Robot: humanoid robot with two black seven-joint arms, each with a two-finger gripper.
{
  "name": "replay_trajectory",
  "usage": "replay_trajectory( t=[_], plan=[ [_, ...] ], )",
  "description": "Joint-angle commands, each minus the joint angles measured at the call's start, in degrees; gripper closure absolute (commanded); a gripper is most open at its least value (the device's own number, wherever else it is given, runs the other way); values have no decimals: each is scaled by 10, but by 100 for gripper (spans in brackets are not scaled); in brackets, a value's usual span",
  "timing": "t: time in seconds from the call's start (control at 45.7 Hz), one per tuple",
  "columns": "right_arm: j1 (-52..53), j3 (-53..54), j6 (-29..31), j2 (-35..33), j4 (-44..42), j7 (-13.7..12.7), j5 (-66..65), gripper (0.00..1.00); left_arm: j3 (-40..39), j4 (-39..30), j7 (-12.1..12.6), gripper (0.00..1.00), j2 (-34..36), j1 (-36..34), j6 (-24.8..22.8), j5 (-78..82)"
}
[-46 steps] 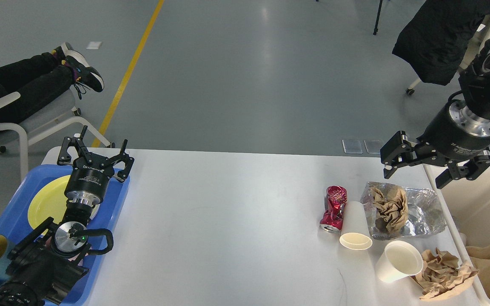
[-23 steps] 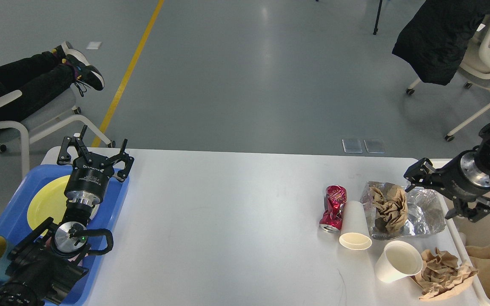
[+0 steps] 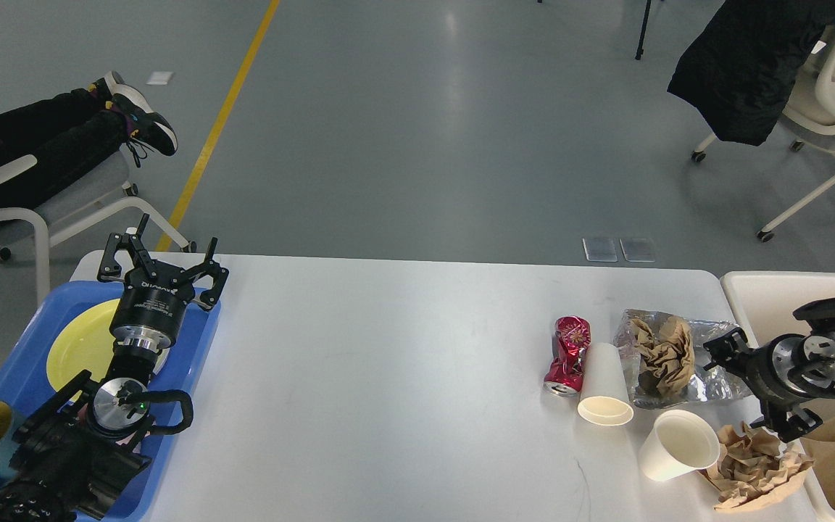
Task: Tidy desktop
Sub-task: 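Grasp the clear chips bag and lift it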
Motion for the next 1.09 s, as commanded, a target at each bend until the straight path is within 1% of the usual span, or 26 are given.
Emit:
replay_trajectory(
  t=[0.0,0.219,0.394,0.482,0.503,0.591,0.657,0.679,0.722,0.832,0.876,1.007,1.073],
  plan=[
    [-18,20,-19,5,-3,-2,4,7,0,0,0,4,0,1,0,0],
    [-45,52,-27,8,-19,-2,4,7,0,0,0,4,0,0,0,0],
    [-97,84,-29,18,-70,-2,5,7,0,0,0,4,0,0,0,0],
    [-116,106,-30,18,-86,-3,5,13,0,0,0,4,0,1,0,0],
    [-118,109,-30,18,-87,-3,5,16,0,0,0,4,0,0,0,0],
    [-118,114,-29,18,-87,-3,5,38,0,0,0,4,0,0,0,0],
    [-118,114,-29,18,-87,-3,5,57,0,0,0,4,0,0,0,0],
    [-118,114,-30,18,-87,-3,5,65,0,0,0,4,0,1,0,0],
    [-119,114,-30,18,-87,-3,5,76,0,0,0,4,0,1,0,0],
    [-119,114,-30,18,-87,-3,4,97,0,0,0,4,0,0,0,0],
    [-119,113,-30,18,-87,-3,4,100,0,0,0,4,0,0,0,0],
    [-119,113,-31,18,-88,-4,4,100,0,0,0,4,0,0,0,0],
    [-119,114,-44,17,-90,-4,5,100,0,0,0,4,0,1,0,0]
  ],
)
